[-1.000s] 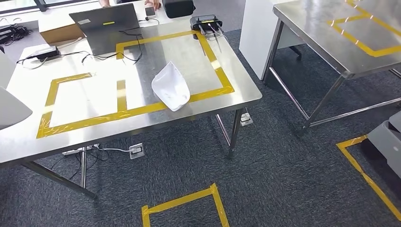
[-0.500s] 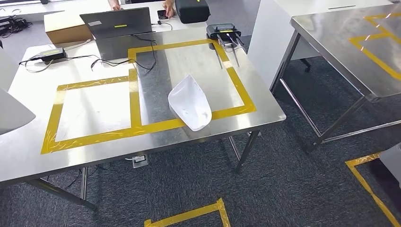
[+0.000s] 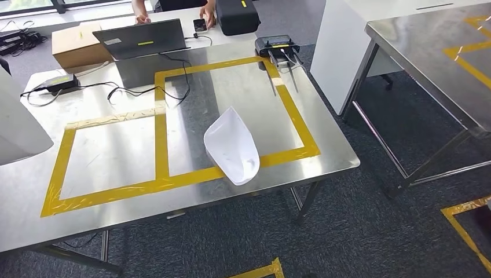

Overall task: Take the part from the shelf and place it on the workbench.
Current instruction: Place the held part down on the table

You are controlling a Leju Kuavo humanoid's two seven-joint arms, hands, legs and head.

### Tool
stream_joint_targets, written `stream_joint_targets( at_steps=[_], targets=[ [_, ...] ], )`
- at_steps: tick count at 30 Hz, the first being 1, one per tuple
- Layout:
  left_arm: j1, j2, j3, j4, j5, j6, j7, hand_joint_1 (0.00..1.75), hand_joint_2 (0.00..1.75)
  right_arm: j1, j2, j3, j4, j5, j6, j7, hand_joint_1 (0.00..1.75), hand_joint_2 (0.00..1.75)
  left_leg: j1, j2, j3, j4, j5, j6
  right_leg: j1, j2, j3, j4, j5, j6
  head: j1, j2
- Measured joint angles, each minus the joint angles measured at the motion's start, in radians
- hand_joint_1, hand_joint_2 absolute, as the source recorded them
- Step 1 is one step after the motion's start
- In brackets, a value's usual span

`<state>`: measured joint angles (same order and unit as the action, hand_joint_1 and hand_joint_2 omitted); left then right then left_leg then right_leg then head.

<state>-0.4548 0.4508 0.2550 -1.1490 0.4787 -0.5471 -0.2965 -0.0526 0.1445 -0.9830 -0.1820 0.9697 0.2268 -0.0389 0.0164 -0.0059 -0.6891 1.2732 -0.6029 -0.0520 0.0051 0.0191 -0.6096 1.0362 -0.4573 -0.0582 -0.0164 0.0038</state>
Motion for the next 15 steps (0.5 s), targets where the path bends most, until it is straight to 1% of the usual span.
stream_joint_targets(
  at_steps=[2,3,4,5,6,7,8,10,12,15],
  targets=[
    [-0.063,0.012,-0.036,0.091,-0.121,0.068,-0.04,1.75,1.75,0.001,0.002,-0.003,0.0,0.0,0.0,0.001,0.0,0.0,0.006,-0.001,0.03,-0.118,0.095,-0.008,-0.005,0.0,0.016,0.005,-0.017,0.009,0.0,0.0],
    [-0.103,0.017,-0.06,0.145,-0.2,0.123,-0.067,1.75,1.75,0.0,0.002,-0.004,0.0,0.0,0.0,0.002,0.0,0.0,0.006,-0.002,0.044,-0.175,0.127,-0.009,-0.006,0.0,0.019,0.008,-0.022,0.015,-0.001,0.0],
    [-0.143,0.019,-0.089,0.201,-0.285,0.187,-0.092,1.75,1.75,-0.001,0.002,-0.005,0.0,0.001,0.0,0.005,0.0,0.0,0.005,-0.002,0.054,-0.212,0.147,-0.005,-0.006,0.0,0.019,0.01,-0.026,0.021,-0.001,0.0],
    [-0.181,0.019,-0.121,0.255,-0.372,0.258,-0.115,1.75,1.75,-0.001,0.003,-0.006,0.0,0.001,0.0,0.008,0.0,0.0,0.003,-0.003,0.056,-0.226,0.151,0.002,-0.005,0.0,0.016,0.009,-0.028,0.026,-0.002,0.0],
    [-0.214,0.017,-0.154,0.306,-0.45,0.325,-0.131,1.75,1.75,-0.002,0.003,-0.008,0.0,0.002,0.0,0.011,0.0,0.0,0.001,-0.002,0.055,-0.229,0.152,0.009,-0.003,0.0,0.014,0.01,-0.028,0.029,-0.002,0.0],
    [-0.242,0.011,-0.188,0.352,-0.517,0.388,-0.141,1.75,1.75,-0.002,0.003,-0.009,0.0,0.002,0.0,0.015,0.0,0.0,0.002,-0.002,0.056,-0.229,0.162,0.013,-0.001,-0.001,0.012,0.009,-0.028,0.026,-0.002,0.0],
    [-0.266,0.002,-0.22,0.395,-0.573,0.446,-0.148,1.75,1.75,-0.001,0.004,-0.01,0.0,0.003,0.0,0.019,0.0,0.0,0.003,-0.003,0.055,-0.23,0.168,0.014,0.0,-0.001,0.014,0.006,-0.026,0.019,-0.002,0.0],
    [-0.309,-0.025,-0.28,0.471,-0.657,0.537,-0.155,1.75,1.75,-0.001,0.004,-0.011,0.0,0.004,0.0,0.026,0.0,0.0,0.003,-0.005,0.055,-0.231,0.168,0.015,0.002,-0.002,0.018,0.0,-0.023,0.005,-0.002,0.0],
    [-0.337,-0.058,-0.331,0.529,-0.714,0.605,-0.168,1.75,1.75,-0.001,0.004,-0.011,0.0,0.006,0.0,0.03,0.0,0.0,0.002,-0.005,0.058,-0.232,0.165,0.022,0.001,-0.002,0.025,-0.007,-0.023,0.003,-0.002,0.0],
    [-0.35,-0.122,-0.401,0.59,-0.793,0.713,-0.21,1.75,1.75,-0.001,0.004,-0.012,0.0,0.012,0.0,0.034,0.0,0.0,0.0,-0.006,0.06,-0.232,0.161,0.032,0.0,-0.003,0.03,-0.015,-0.023,0.005,-0.002,0.0]
  ],
)
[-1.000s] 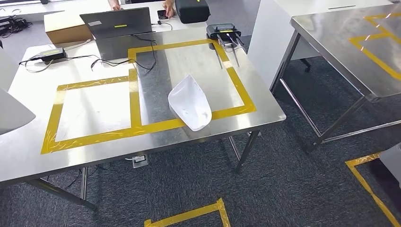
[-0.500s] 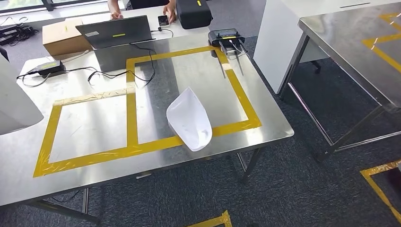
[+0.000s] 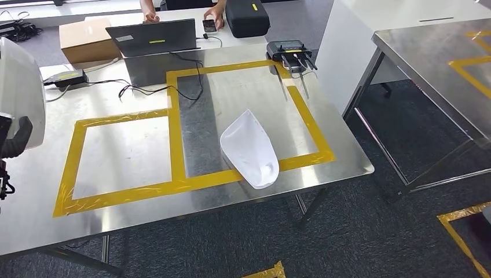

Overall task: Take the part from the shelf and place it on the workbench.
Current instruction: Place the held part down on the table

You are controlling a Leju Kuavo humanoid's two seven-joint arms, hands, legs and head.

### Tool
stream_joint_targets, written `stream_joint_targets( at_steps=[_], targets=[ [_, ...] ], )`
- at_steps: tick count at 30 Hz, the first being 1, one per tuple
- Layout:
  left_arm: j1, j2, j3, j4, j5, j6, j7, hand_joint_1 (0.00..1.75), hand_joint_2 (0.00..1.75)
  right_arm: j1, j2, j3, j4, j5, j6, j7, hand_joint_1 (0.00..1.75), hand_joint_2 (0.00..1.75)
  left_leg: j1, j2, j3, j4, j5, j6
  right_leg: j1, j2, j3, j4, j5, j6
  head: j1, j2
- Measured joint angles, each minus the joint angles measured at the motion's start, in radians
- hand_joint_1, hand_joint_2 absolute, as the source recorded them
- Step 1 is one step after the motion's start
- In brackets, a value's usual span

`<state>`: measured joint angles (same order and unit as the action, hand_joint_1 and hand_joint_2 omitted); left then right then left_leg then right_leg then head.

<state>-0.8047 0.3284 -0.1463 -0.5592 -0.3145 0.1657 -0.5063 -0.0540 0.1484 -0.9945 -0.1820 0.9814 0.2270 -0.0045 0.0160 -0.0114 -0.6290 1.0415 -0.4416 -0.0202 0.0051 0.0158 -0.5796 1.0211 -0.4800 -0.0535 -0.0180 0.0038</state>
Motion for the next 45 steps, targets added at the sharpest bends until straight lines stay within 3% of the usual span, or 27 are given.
stream_joint_targets(
  at_steps=[2,4,6,8,11,15,23,27,29,31,33,34,35,37,39,42,43,45],
  targets=[
    [0.002,-0.047,-0.042,0.026,-0.047,0.065,-0.034,1.75,1.75,0.001,0.0,0.0,0.0,0.003,0.0,0.0,0.0,0.0,-0.002,-0.001,0.0,0.0,-0.001,0.006,-0.001,-0.001,0.002,-0.003,0.0,0.004,0.0,0.0],
    [0.008,-0.095,-0.083,0.043,-0.087,0.115,-0.059,1.75,1.75,0.001,0.0,0.0,0.0,0.006,0.0,-0.007,0.0,0.0,-0.005,-0.001,0.0,0.0,-0.001,0.009,-0.004,-0.002,0.005,-0.005,0.001,0.016,0.0,0.0],
    [0.021,-0.137,-0.121,0.055,-0.124,0.154,-0.075,0.87,1.75,0.002,0.0,0.0,0.0,0.01,0.0,-0.017,0.0,0.0,-0.007,-0.001,0.001,0.0,-0.001,0.013,-0.008,-0.003,0.007,-0.008,0.001,0.037,0.0,0.0],
    [0.037,-0.168,-0.151,0.061,-0.148,0.176,-0.087,0.0,1.75,0.003,0.0,0.0,0.0,0.014,0.0,-0.028,0.0,0.0,-0.009,0.001,0.001,0.0,-0.002,0.015,-0.01,-0.001,0.007,-0.009,0.001,0.051,0.0,0.0],
    [0.064,-0.193,-0.184,0.062,-0.17,0.191,-0.092,0.0,1.75,0.005,0.0,0.0,0.0,0.023,0.0,-0.042,0.0,0.0,-0.009,0.003,0.002,0.0,-0.002,0.015,-0.01,0.0,0.007,-0.009,0.0,0.054,0.0,0.0],
    [0.089,-0.199,-0.198,0.061,-0.17,0.177,-0.044,0.0,0.0,0.006,0.0,0.0,0.0,0.032,0.0,-0.043,0.0,0.0,-0.009,0.004,0.004,-0.002,-0.002,0.015,-0.01,0.0,0.007,-0.008,-0.001,0.056,0.0,0.0],
    [0.139,-0.149,-0.189,0.016,-0.165,0.218,0.056,0.0,0.0,0.007,0.0,0.0,0.0,0.052,0.0,-0.026,0.0,0.0,-0.01,0.004,0.009,-0.007,-0.002,0.014,-0.01,0.0,0.008,-0.009,-0.002,0.055,0.0,0.0],
    [0.174,-0.117,-0.173,-0.04,-0.202,0.31,0.098,0.0,0.0,0.008,0.002,0.0,0.0,0.055,0.0,-0.026,0.0,0.0,-0.011,0.006,0.016,-0.017,0.003,0.027,-0.014,0.001,0.012,-0.01,-0.003,0.068,-0.001,0.0],
    [0.196,-0.111,-0.157,-0.089,-0.223,0.35,0.109,0.0,0.0,0.007,0.002,0.0,0.0,0.053,0.0,-0.027,0.0,0.0,-0.003,0.01,0.024,-0.034,0.013,0.033,-0.012,-0.002,-0.006,0.039,-0.041,0.071,0.001,0.0],
    [0.222,-0.108,-0.137,-0.144,-0.241,0.384,0.119,0.0,0.0,0.007,0.002,0.0,0.0,0.051,0.0,-0.027,0.0,0.0,-0.001,0.013,0.025,-0.038,0.017,0.036,-0.015,-0.004,-0.059,0.162,-0.111,0.075,0.002,0.0],
    [0.255,-0.109,-0.113,-0.206,-0.244,0.406,0.123,0.0,0.0,0.007,0.002,0.0,0.0,0.05,0.001,-0.025,0.0,0.0,0.0,0.016,0.021,-0.035,0.017,0.035,-0.02,-0.006,-0.103,0.263,-0.145,0.081,0.002,0.0],
    [0.274,-0.11,-0.101,-0.242,-0.245,0.417,0.123,0.0,0.0,0.007,0.003,0.0,0.0,0.049,0.001,-0.024,0.0,0.0,0.002,0.017,0.018,-0.032,0.017,0.033,-0.023,-0.007,-0.101,0.264,-0.133,0.083,0.002,0.0],
    [0.293,-0.111,-0.088,-0.279,-0.245,0.428,0.123,0.0,0.0,0.007,0.003,0.0,0.0,0.048,0.001,-0.025,0.0,0.0,0.004,0.018,0.015,-0.028,0.017,0.029,-0.027,-0.008,-0.079,0.226,-0.106,0.086,0.002,0.0],
    [0.326,-0.113,-0.063,-0.356,-0.246,0.451,0.12,0.0,0.0,0.005,0.004,0.0,0.0,0.045,0.001,-0.027,0.0,0.0,0.009,0.017,0.007,-0.016,0.017,0.015,-0.032,-0.01,-0.007,0.097,-0.052,0.091,0.002,0.0],
    [0.358,-0.116,-0.038,-0.434,-0.244,0.472,0.113,0.0,0.0,0.003,0.007,0.0,0.0,0.045,0.0,-0.027,0.0,0.0,0.008,0.016,0.001,-0.006,0.018,-0.002,-0.031,-0.006,0.025,0.03,-0.03,0.081,0.002,0.0],
    [0.407,-0.121,-0.004,-0.549,-0.237,0.502,0.089,0.0,0.0,0.002,0.009,0.0,0.0,0.043,0.0,-0.026,0.0,0.0,0.007,0.013,-0.005,-0.005,0.025,-0.027,-0.03,-0.002,0.013,0.027,-0.026,0.052,0.002,0.0],
    [0.424,-0.122,0.006,-0.582,-0.234,0.51,0.08,0.0,0.0,0.002,0.009,-0.001,0.0,0.042,0.0,-0.027,0.0,0.0,0.009,0.013,-0.011,0.003,0.013,-0.033,-0.03,-0.003,0.007,0.027,-0.02,0.042,0.001,0.0],
    [0.456,-0.126,0.026,-0.655,-0.232,0.525,0.057,0.0,0.0,0.003,0.009,-0.003,0.0,0.042,0.0,-0.028,0.0,0.0,0.01,0.013,-0.04,0.077,-0.057,-0.038,-0.03,-0.005,-0.007,0.025,-0.005,0.026,0.0,0.0]
  ],
)
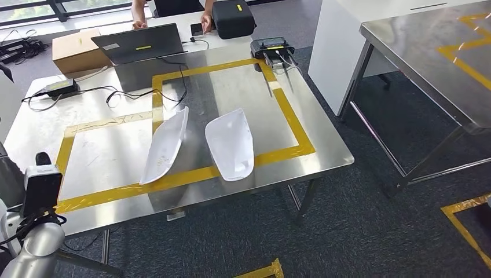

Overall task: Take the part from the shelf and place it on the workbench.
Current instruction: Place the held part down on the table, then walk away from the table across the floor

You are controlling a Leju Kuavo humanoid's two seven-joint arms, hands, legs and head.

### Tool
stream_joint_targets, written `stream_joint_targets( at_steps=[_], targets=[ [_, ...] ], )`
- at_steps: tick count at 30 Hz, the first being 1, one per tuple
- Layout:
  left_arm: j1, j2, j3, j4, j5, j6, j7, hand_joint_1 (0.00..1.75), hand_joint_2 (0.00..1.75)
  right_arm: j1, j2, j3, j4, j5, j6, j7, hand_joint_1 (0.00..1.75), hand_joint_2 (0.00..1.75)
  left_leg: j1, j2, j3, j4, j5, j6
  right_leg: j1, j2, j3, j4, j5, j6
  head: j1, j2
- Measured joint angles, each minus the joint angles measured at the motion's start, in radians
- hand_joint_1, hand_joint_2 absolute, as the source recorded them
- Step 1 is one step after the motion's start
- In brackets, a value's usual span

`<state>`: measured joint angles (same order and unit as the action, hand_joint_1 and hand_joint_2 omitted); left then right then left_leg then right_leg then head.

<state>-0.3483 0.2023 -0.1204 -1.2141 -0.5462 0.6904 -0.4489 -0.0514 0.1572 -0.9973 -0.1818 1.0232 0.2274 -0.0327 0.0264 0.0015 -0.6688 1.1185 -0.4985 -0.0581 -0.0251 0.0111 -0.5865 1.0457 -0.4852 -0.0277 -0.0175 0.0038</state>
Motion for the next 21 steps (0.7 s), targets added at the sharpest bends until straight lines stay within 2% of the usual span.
stream_joint_targets(
  at_steps=[2,3,4,5,6,8,9,10,12,13,14,15,17,18,19,20,21],
  targets=[
    [0.032,-0.009,0.021,-0.074,-0.003,0.007,-0.028,0.0,0.0,0.001,0.0,-0.003,0.0,0.0,0.0,0.0,0.0,0.0,-0.001,0.0,-0.038,0.128,-0.086,-0.001,0.005,-0.001,-0.019,0.0,0.014,-0.008,-0.001,0.0],
    [0.049,-0.015,0.031,-0.108,-0.008,0.008,-0.042,0.0,0.0,0.001,0.0,-0.004,0.0,0.0,0.0,0.0,0.0,0.0,-0.002,0.0,-0.046,0.176,-0.108,0.0,0.008,-0.001,-0.03,0.001,0.022,-0.009,-0.001,0.0],
    [0.068,-0.024,0.041,-0.142,-0.017,0.009,-0.057,0.0,0.0,0.002,0.0,-0.005,0.0,0.0,0.0,-0.001,0.0,0.0,-0.003,0.0,-0.038,0.193,-0.109,0.002,0.01,-0.002,-0.04,0.001,0.029,-0.01,-0.001,0.0],
    [0.087,-0.033,0.05,-0.176,-0.028,0.009,-0.071,0.0,0.0,0.002,0.0,-0.006,0.0,0.0,0.0,-0.001,0.0,0.0,-0.004,0.0,-0.011,0.171,-0.094,0.007,0.013,-0.001,-0.049,0.002,0.036,-0.009,-0.001,0.0],
    [0.103,-0.043,0.059,-0.21,-0.04,0.01,-0.085,0.0,0.0,0.002,0.0,-0.007,0.0,0.0,0.0,-0.002,0.0,0.0,-0.006,0.0,0.034,0.116,-0.071,0.013,0.015,-0.001,-0.058,0.002,0.044,-0.008,-0.001,0.0],
    [0.129,-0.063,0.077,-0.275,-0.059,0.01,-0.11,0.0,0.0,0.003,0.001,-0.011,0.0,0.0,0.0,-0.006,0.0,0.0,-0.013,0.0,0.132,-0.024,-0.049,0.026,0.017,-0.001,-0.068,0.001,0.058,-0.001,0.0,0.0],
    [0.139,-0.073,0.086,-0.303,-0.067,0.011,-0.123,0.0,0.0,0.003,0.002,-0.012,0.0,0.0,0.0,-0.008,0.0,0.0,-0.018,0.0,0.159,-0.068,-0.046,0.03,0.017,-0.002,-0.069,0.0,0.065,0.004,0.0,0.0],
    [0.148,-0.082,0.094,-0.328,-0.076,0.011,-0.137,0.0,0.0,0.004,0.002,-0.013,0.0,0.0,0.0,-0.01,0.0,0.0,-0.022,-0.001,0.17,-0.09,-0.049,0.033,0.016,-0.002,-0.069,-0.002,0.072,0.011,-0.001,0.0],
    [0.164,-0.105,0.11,-0.369,-0.106,0.011,-0.171,0.0,0.0,0.005,0.003,-0.014,0.0,0.0,0.0,-0.015,0.0,0.0,-0.024,-0.001,0.162,-0.097,-0.033,0.044,0.014,-0.003,-0.067,-0.008,0.083,0.026,-0.003,0.0],
    [0.17,-0.12,0.119,-0.389,-0.13,0.011,-0.193,0.0,0.0,0.006,0.003,-0.014,0.0,0.0,0.0,-0.018,0.0,0.0,-0.023,0.001,0.158,-0.101,-0.024,0.053,0.013,-0.003,-0.07,-0.005,0.077,0.032,-0.003,0.0],
    [0.178,-0.138,0.128,-0.411,-0.155,0.011,-0.212,0.0,0.0,0.007,0.003,-0.014,0.0,0.0,0.0,-0.021,0.0,0.0,-0.02,0.002,0.152,-0.106,-0.013,0.061,0.012,-0.003,-0.077,0.012,0.054,0.038,-0.002,0.0],
    [0.187,-0.154,0.137,-0.434,-0.177,0.011,-0.228,0.0,0.0,0.007,0.003,-0.015,0.0,0.0,0.0,-0.025,0.0,0.0,-0.017,0.004,0.143,-0.109,-0.001,0.068,0.011,-0.004,-0.09,0.048,0.013,0.042,-0.001,0.0],
    [0.212,-0.186,0.151,-0.48,-0.21,0.011,-0.243,0.0,0.0,0.007,0.003,-0.016,0.0,0.002,0.0,-0.029,0.0,0.0,-0.018,0.007,0.118,-0.107,0.02,0.075,0.01,-0.005,-0.122,0.167,-0.086,0.048,0.001,0.0],
    [0.226,-0.198,0.155,-0.498,-0.222,0.011,-0.245,0.0,0.0,0.007,0.003,-0.016,0.0,0.005,0.0,-0.03,0.0,0.0,-0.019,0.009,0.103,-0.105,0.031,0.075,0.01,-0.005,-0.131,0.224,-0.113,0.05,0.001,0.0],
    [0.241,-0.21,0.159,-0.515,-0.236,0.011,-0.245,0.0,0.0,0.007,0.003,-0.016,0.0,0.008,0.0,-0.03,0.0,0.0,-0.019,0.01,0.086,-0.102,0.041,0.074,0.01,-0.005,-0.127,0.256,-0.117,0.052,0.001,0.0],
    [0.256,-0.223,0.162,-0.529,-0.249,0.011,-0.245,0.0,0.0,0.008,0.002,-0.016,0.0,0.01,0.0,-0.03,0.0,0.0,-0.019,0.011,0.07,-0.098,0.05,0.073,0.01,-0.005,-0.106,0.254,-0.1,0.053,0.001,0.0],
    [0.27,-0.235,0.165,-0.541,-0.259,0.011,-0.245,0.0,0.0,0.007,0.002,-0.016,0.0,0.012,0.0,-0.03,0.0,0.0,-0.018,0.011,0.055,-0.092,0.059,0.07,0.009,-0.005,-0.066,0.215,-0.074,0.052,0.001,0.0]
  ],
)
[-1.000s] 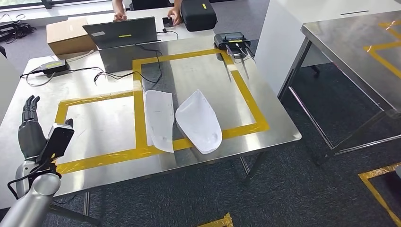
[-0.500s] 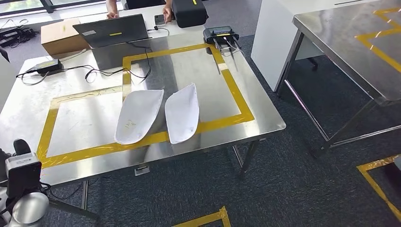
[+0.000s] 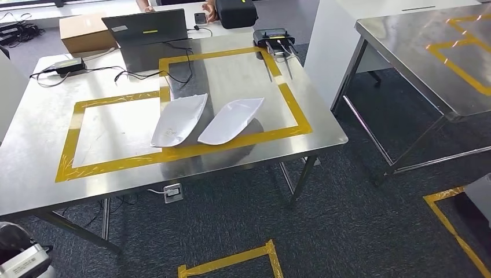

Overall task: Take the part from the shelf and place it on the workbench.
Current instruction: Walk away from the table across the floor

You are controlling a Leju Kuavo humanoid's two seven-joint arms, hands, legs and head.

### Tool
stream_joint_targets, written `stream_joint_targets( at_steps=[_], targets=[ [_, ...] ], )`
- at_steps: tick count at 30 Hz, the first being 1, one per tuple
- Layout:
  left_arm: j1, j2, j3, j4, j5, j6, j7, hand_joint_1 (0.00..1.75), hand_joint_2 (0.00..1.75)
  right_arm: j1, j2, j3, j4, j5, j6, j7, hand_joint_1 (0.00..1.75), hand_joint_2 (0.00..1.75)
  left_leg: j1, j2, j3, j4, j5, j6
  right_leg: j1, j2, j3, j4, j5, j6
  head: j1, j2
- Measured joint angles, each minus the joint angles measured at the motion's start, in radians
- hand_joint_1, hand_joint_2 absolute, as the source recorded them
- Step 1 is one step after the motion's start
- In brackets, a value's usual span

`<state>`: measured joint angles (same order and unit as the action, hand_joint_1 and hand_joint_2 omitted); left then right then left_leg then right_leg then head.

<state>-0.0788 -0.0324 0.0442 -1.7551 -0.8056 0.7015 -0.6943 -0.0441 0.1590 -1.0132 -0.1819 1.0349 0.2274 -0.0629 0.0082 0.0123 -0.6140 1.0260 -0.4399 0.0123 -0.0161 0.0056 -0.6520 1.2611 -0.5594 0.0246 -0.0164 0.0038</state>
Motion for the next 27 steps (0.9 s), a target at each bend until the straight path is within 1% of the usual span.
stream_joint_targets(
  at_steps=[1,2,3,4,5,6,7,8,9,10,11,12,13,14,15,16,17,18,19,20,22,23,24,25,26,27],
  targets=[
    [0.013,-0.012,0.003,-0.012,-0.004,0.0,0.0,0.0,0.0,-0.001,-0.001,0.0,0.0,0.0,0.0,0.0,0.0,0.0,0.0,0.0,-0.013,0.006,0.007,-0.004,0.0,0.0,0.053,-0.066,0.014,-0.002,0.0,0.0],
    [0.024,-0.02,0.006,-0.022,-0.003,0.0,0.0,0.0,0.0,-0.003,-0.001,0.0,0.0,0.0,0.0,0.0,0.0,0.0,-0.001,0.0,-0.024,0.013,0.014,-0.009,0.002,0.0,0.104,-0.137,0.017,-0.006,0.0,0.0],
    [0.035,-0.027,0.009,-0.029,0.003,0.0,0.0,0.0,0.0,-0.005,-0.002,0.0,0.0,0.001,0.0,0.0,0.0,0.0,-0.001,0.0,-0.03,0.016,0.02,-0.015,0.004,0.0,0.14,-0.191,0.013,-0.012,0.0,0.0],
    [0.044,-0.031,0.012,-0.035,0.01,0.0,0.0,0.0,0.0,-0.006,-0.002,0.0,0.0,0.002,0.0,0.001,0.0,0.0,-0.002,0.0,-0.032,0.018,0.026,-0.021,0.006,0.001,0.158,-0.223,0.003,-0.018,0.0,0.0],
    [0.052,-0.035,0.013,-0.038,0.016,0.0,0.0,0.0,0.0,-0.006,-0.002,0.0,0.0,0.004,0.0,0.005,0.0,0.0,-0.003,0.0,-0.033,0.017,0.033,-0.028,0.009,0.001,0.159,-0.232,0.003,-0.025,0.0,0.0],
    [0.059,-0.038,0.014,-0.04,0.016,0.0,0.0,0.0,0.0,-0.006,-0.002,0.0,0.0,0.006,0.0,0.011,0.0,0.0,-0.002,0.0,-0.034,0.014,0.04,-0.034,0.009,0.0,0.152,-0.232,0.011,-0.033,0.0,0.0],
    [0.067,-0.041,0.016,-0.041,0.012,0.0,0.0,0.0,0.0,-0.006,-0.002,0.0,0.0,0.008,0.0,0.016,0.0,0.0,-0.001,-0.002,-0.039,0.016,0.038,-0.04,0.008,-0.003,0.145,-0.236,0.018,-0.04,0.0,0.0],
    [0.075,-0.045,0.019,-0.042,0.004,0.0,0.0,0.0,0.0,-0.006,-0.003,0.0,0.0,0.009,0.0,0.021,0.0,0.0,0.001,-0.004,-0.048,0.028,0.018,-0.045,0.006,-0.006,0.135,-0.238,0.03,-0.048,0.0,0.0],
    [0.082,-0.049,0.022,-0.042,-0.004,0.0,0.0,0.0,0.0,-0.006,-0.003,0.0,0.0,0.01,0.0,0.024,0.0,0.0,0.002,-0.006,-0.062,0.058,-0.021,-0.05,0.004,-0.008,0.123,-0.24,0.043,-0.055,-0.001,0.0],
    [0.089,-0.051,0.025,-0.043,-0.009,0.0,0.001,0.0,0.0,-0.007,-0.004,0.0,0.0,0.01,0.0,0.026,0.0,0.0,0.003,-0.007,-0.077,0.107,-0.074,-0.055,0.003,-0.01,0.109,-0.24,0.055,-0.059,-0.001,0.0],
    [0.092,-0.053,0.027,-0.042,-0.007,0.0,0.004,0.0,0.0,-0.008,-0.004,-0.001,0.0,0.01,0.0,0.027,0.0,0.0,0.004,-0.007,-0.091,0.168,-0.124,-0.059,0.004,-0.011,0.094,-0.24,0.067,-0.062,-0.002,0.0],
    [0.094,-0.054,0.028,-0.039,-0.002,0.0,0.007,0.0,0.0,-0.007,-0.004,-0.001,0.0,0.01,0.0,0.027,0.0,0.0,0.005,-0.007,-0.099,0.226,-0.156,-0.062,0.004,-0.012,0.08,-0.24,0.079,-0.062,-0.002,0.0],
    [0.097,-0.054,0.029,-0.034,0.007,0.0,0.009,0.0,0.0,-0.007,-0.005,-0.003,0.0,0.009,0.0,0.026,0.0,0.0,0.005,-0.007,-0.097,0.266,-0.163,-0.064,0.004,-0.013,0.064,-0.239,0.09,-0.06,-0.002,0.0],
    [0.103,-0.055,0.029,-0.029,0.016,0.0,0.009,0.0,0.0,-0.007,-0.005,-0.004,0.0,0.009,0.0,0.025,0.0,0.0,0.005,-0.007,-0.081,0.278,-0.148,-0.064,0.005,-0.014,0.05,-0.238,0.102,-0.059,-0.002,0.0],
    [0.11,-0.056,0.029,-0.022,0.023,0.0,0.006,0.0,0.0,-0.007,-0.005,-0.005,0.0,0.009,0.0,0.025,0.0,0.0,0.005,-0.008,-0.048,0.257,-0.121,-0.062,0.005,-0.015,0.035,-0.236,0.113,-0.056,-0.002,0.0],
    [0.116,-0.06,0.029,-0.012,0.029,0.0,0.003,0.0,0.0,-0.007,-0.005,-0.006,0.0,0.011,0.0,0.027,0.0,0.0,0.005,-0.008,0.001,0.204,-0.098,-0.058,0.005,-0.014,0.022,-0.234,0.124,-0.053,-0.002,0.0],
    [0.12,-0.064,0.029,0.001,0.037,0.0,0.003,0.0,0.0,-0.008,-0.005,-0.006,0.0,0.013,0.0,0.029,0.0,0.0,0.003,-0.009,0.059,0.132,-0.094,-0.054,0.006,-0.014,0.011,-0.232,0.134,-0.048,-0.002,0.0],
    [0.12,-0.068,0.028,0.021,0.058,-0.002,0.009,0.0,0.0,-0.008,-0.005,-0.007,0.0,0.017,0.0,0.031,0.0,0.0,0.001,-0.011,0.107,0.066,-0.101,-0.048,0.007,-0.013,0.003,-0.23,0.144,-0.042,-0.001,0.0],
    [0.116,-0.071,0.027,0.055,0.098,-0.004,0.025,0.0,0.0,-0.008,-0.005,-0.007,0.0,0.022,0.0,0.031,0.0,0.0,-0.002,-0.012,0.137,0.017,-0.113,-0.042,0.008,-0.014,0.0,-0.23,0.153,-0.035,0.0,0.0],
    [0.107,-0.07,0.026,0.109,0.163,-0.006,0.049,0.0,0.0,-0.009,-0.006,-0.007,0.0,0.027,0.0,0.026,0.0,0.0,-0.006,-0.013,0.148,-0.008,-0.122,-0.034,0.007,-0.015,-0.001,-0.233,0.162,-0.028,0.001,0.0],
    [0.078,-0.063,0.026,0.273,0.323,-0.008,0.091,0.0,0.0,-0.009,-0.008,-0.007,0.0,0.034,0.0,0.012,0.0,0.0,-0.009,-0.011,0.135,-0.017,-0.107,-0.015,0.002,-0.015,-0.002,-0.238,0.175,-0.014,-0.001,0.0],
    [0.058,-0.056,0.03,0.378,0.386,-0.01,0.104,0.0,0.0,-0.009,-0.009,-0.007,0.0,0.037,0.0,0.005,0.0,0.0,-0.009,-0.008,0.124,-0.019,-0.094,-0.005,0.0,-0.014,-0.009,-0.23,0.161,-0.008,-0.001,0.0],
    [0.037,-0.048,0.034,0.487,0.425,-0.015,0.115,0.0,0.0,-0.01,-0.01,-0.007,0.0,0.043,0.0,0.002,0.0,0.0,-0.007,-0.005,0.11,-0.022,-0.079,0.004,-0.001,-0.012,-0.02,-0.205,0.127,-0.003,-0.002,0.0],
    [0.012,-0.039,0.04,0.6,0.443,-0.025,0.137,0.0,0.0,-0.01,-0.011,-0.007,0.0,0.05,0.0,0.002,0.0,0.0,-0.005,-0.002,0.094,-0.023,-0.064,0.009,-0.002,-0.01,-0.035,-0.161,0.076,0.0,-0.002,0.0],
    [-0.013,-0.026,0.045,0.715,0.448,-0.042,0.181,0.0,0.0,-0.011,-0.012,-0.007,0.0,0.058,0.0,0.003,0.0,0.0,-0.005,-0.002,0.079,-0.023,-0.051,0.012,-0.001,-0.009,-0.049,-0.101,0.019,0.003,-0.001,0.0],
    [-0.031,-0.012,0.049,0.831,0.443,-0.07,0.252,0.0,0.0,-0.011,-0.013,-0.007,0.0,0.066,0.0,0.005,0.0,0.0,-0.006,0.0,0.064,-0.021,-0.038,0.012,0.0,-0.009,-0.061,-0.037,-0.021,0.005,0.0,0.0]
  ],
)
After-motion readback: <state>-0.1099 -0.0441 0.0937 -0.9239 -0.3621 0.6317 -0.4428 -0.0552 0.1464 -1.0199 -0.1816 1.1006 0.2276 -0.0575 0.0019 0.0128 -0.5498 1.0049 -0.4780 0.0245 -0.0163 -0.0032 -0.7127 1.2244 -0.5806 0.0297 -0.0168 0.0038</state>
